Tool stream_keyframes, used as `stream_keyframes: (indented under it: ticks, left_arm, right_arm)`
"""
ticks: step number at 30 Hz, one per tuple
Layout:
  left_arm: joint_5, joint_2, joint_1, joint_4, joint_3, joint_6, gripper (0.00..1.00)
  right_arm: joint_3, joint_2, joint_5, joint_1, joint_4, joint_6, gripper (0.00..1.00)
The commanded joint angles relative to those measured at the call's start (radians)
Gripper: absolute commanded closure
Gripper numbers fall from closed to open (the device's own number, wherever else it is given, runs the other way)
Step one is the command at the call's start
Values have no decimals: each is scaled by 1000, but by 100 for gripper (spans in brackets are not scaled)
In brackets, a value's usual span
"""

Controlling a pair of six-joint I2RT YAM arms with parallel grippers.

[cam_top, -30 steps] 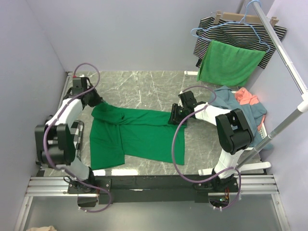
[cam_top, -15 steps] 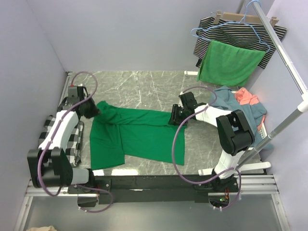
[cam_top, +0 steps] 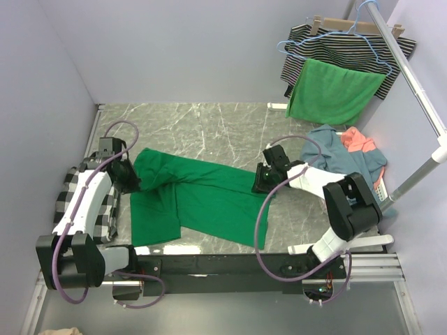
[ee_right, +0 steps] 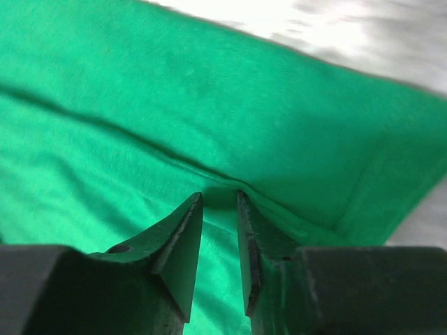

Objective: Fold and stack the t-shirts
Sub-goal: Fold the flattened tshirt in 1/3 of the way

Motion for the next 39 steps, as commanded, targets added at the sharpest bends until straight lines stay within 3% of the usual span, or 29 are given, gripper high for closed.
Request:
stream_keyframes:
  ticks: [1, 5, 10, 19, 20, 21, 24, 28, 33, 39]
  left_arm:
    - [-59, -54, 0, -43, -9, -11, 99]
    - [-40, -54, -9, -66, -15, -25, 99]
    - [-22, 24, -42, -60, -21, -26, 99]
    - [6, 182, -200, -48, -27, -25, 97]
    - [-14, 208, -210, -48, -26, -28, 94]
    - [-31, 215, -213, -49, -15, -37, 76]
    - [-112, 213, -213, -30, 32, -71, 43]
    - [-152, 203, -213, 52, 108, -98, 22]
    - [-183, 277, -191, 182, 186, -75, 19]
    - [-126, 456, -141, 326, 233, -60, 21]
  right_arm:
    - [-64, -58, 230, -10, -116, 52, 67]
    - [-39, -84, 344, -28, -146, 101, 67]
    - [2, -89, 289, -109, -114, 101, 66]
    - [68, -71, 266, -186, -114, 44, 66]
    - [71, -84, 240, -185, -119, 23, 64]
    - [68, -98, 218, -185, -116, 17, 63]
    - [42, -155, 123, -182, -93, 1, 58]
    - [34, -176, 86, -151, -85, 4, 56]
    - [34, -147, 13, -116, -60, 6, 55]
    - [25, -78, -29, -62, -13, 31, 55]
